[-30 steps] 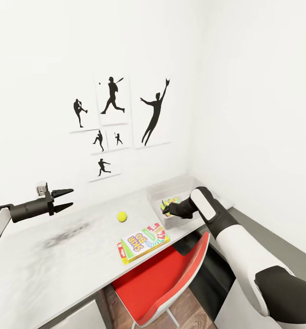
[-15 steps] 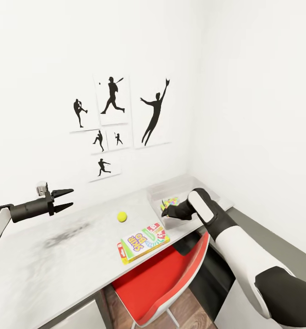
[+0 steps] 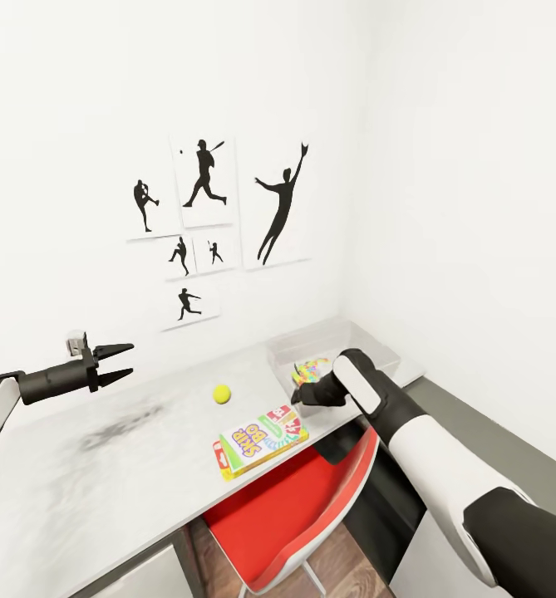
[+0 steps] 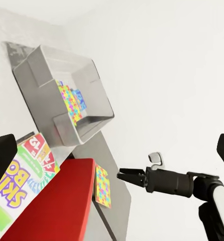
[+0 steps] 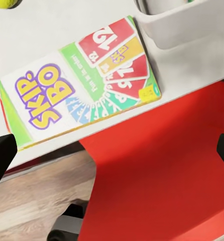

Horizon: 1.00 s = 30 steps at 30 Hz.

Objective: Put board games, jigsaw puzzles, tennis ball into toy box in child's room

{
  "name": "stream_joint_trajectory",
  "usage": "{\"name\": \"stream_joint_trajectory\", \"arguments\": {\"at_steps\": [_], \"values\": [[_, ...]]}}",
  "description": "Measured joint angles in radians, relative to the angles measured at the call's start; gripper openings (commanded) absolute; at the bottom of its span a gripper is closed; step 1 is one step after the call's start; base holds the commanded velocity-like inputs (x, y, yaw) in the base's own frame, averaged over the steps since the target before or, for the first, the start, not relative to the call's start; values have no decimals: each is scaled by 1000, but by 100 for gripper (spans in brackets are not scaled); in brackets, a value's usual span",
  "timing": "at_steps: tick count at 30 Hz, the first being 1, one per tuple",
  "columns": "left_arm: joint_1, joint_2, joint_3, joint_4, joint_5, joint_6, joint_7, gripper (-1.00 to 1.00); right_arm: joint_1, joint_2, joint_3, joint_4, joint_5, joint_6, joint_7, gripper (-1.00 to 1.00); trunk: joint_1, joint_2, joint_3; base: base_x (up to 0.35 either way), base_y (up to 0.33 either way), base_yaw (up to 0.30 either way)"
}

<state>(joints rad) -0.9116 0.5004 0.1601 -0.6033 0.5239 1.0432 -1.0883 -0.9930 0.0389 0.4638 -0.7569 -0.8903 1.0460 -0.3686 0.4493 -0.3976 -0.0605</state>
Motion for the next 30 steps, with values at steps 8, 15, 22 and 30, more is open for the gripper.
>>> {"name": "stream_joint_trajectory", "arguments": {"at_steps": [8,15,22,30], "values": [[0,0,0,0,0,0,0,100,2,-2,6,-6,2,0,-1,100,0,0,0,0,0,0],[0,0,0,0,0,0,0,100,0,-6,6,-6,3,0,-1,100,0,0,0,0,0,0],[0,0,0,0,0,0,0,100,0,-6,7,-6,3,0,-1,100,0,0,0,0,0,0],[0,0,0,0,0,0,0,100,0,-6,7,-6,5,-1,-1,100,0,0,0,0,0,0]]}}
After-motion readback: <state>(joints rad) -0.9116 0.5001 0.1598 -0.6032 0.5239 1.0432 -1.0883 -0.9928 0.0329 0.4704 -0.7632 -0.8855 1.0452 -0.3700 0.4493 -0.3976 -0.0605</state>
